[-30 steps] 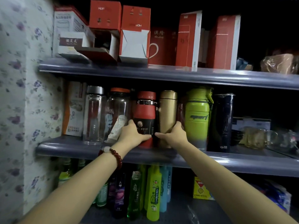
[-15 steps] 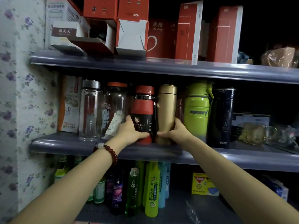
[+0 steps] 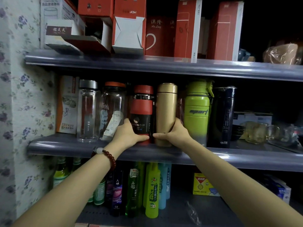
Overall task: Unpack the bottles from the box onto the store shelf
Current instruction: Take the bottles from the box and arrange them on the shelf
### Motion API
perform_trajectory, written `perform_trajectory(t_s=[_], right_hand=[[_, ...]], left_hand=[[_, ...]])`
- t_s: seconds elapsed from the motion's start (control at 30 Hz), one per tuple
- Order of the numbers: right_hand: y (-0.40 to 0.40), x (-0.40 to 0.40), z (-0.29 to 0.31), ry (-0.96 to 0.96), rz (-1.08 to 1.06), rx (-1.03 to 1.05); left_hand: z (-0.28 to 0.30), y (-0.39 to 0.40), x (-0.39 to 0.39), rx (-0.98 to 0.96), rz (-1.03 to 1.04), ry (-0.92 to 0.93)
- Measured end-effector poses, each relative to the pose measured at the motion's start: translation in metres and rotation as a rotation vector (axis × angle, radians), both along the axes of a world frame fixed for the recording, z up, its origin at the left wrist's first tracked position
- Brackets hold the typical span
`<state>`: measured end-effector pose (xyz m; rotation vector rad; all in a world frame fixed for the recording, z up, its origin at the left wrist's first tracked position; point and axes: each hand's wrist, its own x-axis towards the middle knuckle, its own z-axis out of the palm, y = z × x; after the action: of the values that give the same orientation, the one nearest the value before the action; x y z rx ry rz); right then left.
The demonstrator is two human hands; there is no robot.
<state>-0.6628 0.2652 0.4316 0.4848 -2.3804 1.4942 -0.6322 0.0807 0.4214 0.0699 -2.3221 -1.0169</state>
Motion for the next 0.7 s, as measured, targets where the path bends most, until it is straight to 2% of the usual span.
perform_trajectory(t_s=[0.1,0.23,0.43,0.7], right_hand=[[-0.003,0.002,-0.001,0.052,-0.069,-0.003],[0.000,0.002,0.001,-0.023,-0.038,-0.010],[0.004,0.006,0.004,-0.073,-0.009,0.012],[0.008,0.010,0.007,-0.105,-0.015,-0.012]], left_hand=[[-0.002,0.005,0.000,-0.031,0.090,-0.012],[-0.006,0.011,0.003,-0.053,0.133,0.009],[-0.003,0.018,0.007,-0.086,0.115,-0.069],[0.002,0.012,0.014,-0.057,0.091,-0.058]])
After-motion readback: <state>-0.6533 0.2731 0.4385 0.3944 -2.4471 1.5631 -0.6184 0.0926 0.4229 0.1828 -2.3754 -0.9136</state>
